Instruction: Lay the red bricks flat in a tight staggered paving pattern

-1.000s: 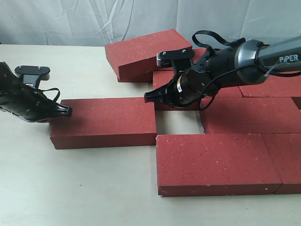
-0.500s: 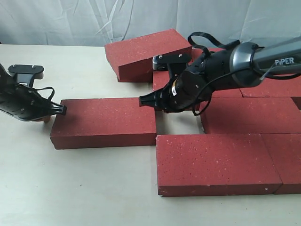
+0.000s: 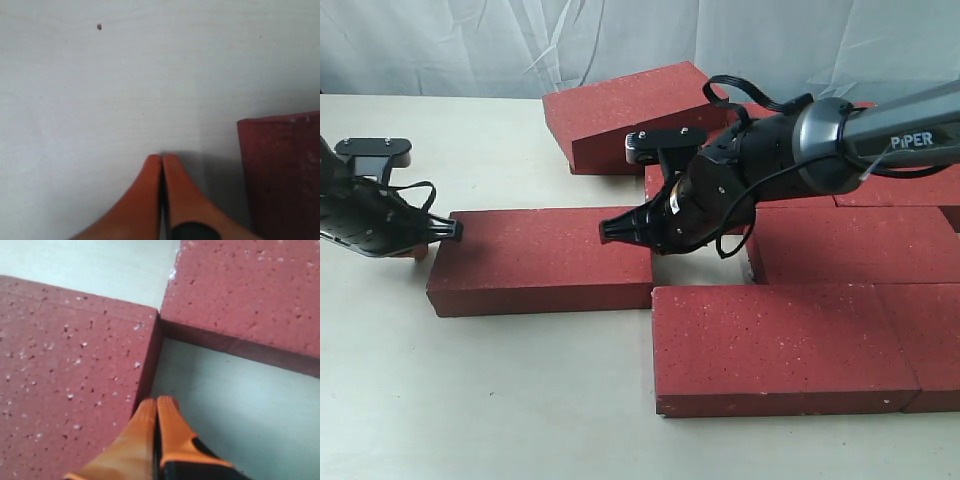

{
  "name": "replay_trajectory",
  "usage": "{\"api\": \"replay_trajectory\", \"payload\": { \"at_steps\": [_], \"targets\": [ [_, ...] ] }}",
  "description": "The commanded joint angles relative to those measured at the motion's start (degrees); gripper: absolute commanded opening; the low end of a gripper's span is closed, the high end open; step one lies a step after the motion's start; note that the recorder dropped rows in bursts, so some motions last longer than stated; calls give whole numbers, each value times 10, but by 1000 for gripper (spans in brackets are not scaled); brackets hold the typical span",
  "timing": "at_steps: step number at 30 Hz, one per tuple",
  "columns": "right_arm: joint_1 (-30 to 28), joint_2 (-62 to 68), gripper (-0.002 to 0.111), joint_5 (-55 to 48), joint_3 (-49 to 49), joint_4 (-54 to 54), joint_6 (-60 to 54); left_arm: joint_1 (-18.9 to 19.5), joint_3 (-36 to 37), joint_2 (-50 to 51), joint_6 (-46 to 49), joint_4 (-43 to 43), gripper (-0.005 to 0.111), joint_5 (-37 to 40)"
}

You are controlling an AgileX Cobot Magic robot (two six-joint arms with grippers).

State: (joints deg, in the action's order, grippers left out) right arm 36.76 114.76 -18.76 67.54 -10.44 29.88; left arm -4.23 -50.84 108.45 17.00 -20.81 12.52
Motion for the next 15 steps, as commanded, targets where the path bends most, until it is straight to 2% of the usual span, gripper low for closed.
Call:
{"api": "replay_trajectory", "payload": {
  "at_steps": [1,8,15],
  "targets": [
    [0,-2,-1,-8,2,40,-45,0,-1,1,-1,-18,0,-5],
    [-1,-2,-1,-29,2,46,-60,-25,-1,2,-1,-17,0,-6],
    [-1,-3,-1,-29,2,47,-59,-29,-1,2,-1,-17,0,-10]
  ]
}}
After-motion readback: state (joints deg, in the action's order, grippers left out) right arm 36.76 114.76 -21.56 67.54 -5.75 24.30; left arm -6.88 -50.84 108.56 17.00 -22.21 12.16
